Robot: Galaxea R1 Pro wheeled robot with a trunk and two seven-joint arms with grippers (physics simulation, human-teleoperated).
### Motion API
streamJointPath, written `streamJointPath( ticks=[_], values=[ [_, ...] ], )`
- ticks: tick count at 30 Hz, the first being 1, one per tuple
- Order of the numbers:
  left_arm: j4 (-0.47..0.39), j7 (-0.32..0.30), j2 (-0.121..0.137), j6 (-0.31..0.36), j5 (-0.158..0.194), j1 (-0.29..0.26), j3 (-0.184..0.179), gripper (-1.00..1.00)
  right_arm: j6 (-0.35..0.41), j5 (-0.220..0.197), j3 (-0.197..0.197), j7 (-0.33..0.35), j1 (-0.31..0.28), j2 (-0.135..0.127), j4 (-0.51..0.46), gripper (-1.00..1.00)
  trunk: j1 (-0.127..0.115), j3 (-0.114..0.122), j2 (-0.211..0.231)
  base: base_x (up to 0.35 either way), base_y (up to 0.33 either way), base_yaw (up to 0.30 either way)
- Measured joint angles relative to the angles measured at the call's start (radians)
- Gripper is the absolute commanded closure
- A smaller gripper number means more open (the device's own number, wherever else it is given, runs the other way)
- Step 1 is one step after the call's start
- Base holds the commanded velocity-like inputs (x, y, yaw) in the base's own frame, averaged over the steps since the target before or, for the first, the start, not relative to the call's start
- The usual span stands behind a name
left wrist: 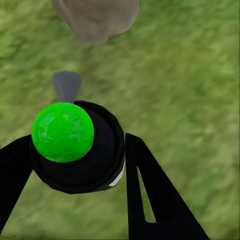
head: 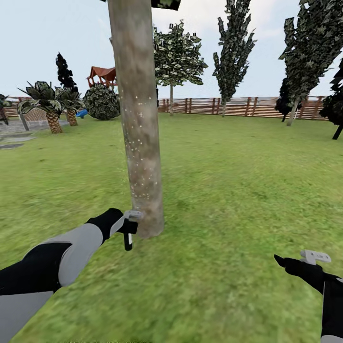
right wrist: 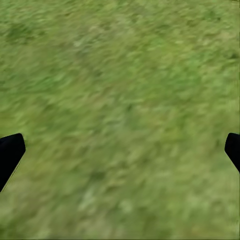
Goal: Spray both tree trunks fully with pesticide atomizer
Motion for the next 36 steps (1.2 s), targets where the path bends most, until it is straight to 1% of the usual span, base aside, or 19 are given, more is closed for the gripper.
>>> streamJointPath(
  ticks=[4,9,18,31,36],
  values=[
    [0.000,0.000,0.000,-0.036,0.000,0.026,-0.001,1.00,0.000,0.000,0.000,0.000,0.000,0.000,0.001,-1.00,0.000,0.000,0.000,0.000,-0.107,0.135],
    [0.000,0.000,-0.001,-0.041,0.000,0.031,0.000,1.00,0.000,0.000,0.000,0.001,0.000,0.000,0.002,-1.00,0.000,0.000,0.000,0.036,-0.299,0.010],
    [0.000,0.000,-0.002,-0.042,0.000,0.032,0.000,1.00,0.000,0.000,0.000,0.001,0.000,0.003,0.001,-1.00,0.000,0.000,0.000,0.134,-0.316,0.017],
    [0.001,0.000,-0.003,-0.047,-0.001,0.032,-0.002,1.00,0.000,0.000,0.000,0.000,0.000,0.005,-0.001,-1.00,0.000,0.000,0.000,0.146,-0.311,0.237],
    [0.001,0.000,-0.005,-0.047,-0.001,0.032,-0.002,1.00,0.000,0.000,0.000,0.000,0.000,0.005,-0.001,-1.00,0.000,0.000,0.000,0.074,-0.313,0.255]
  ],
)
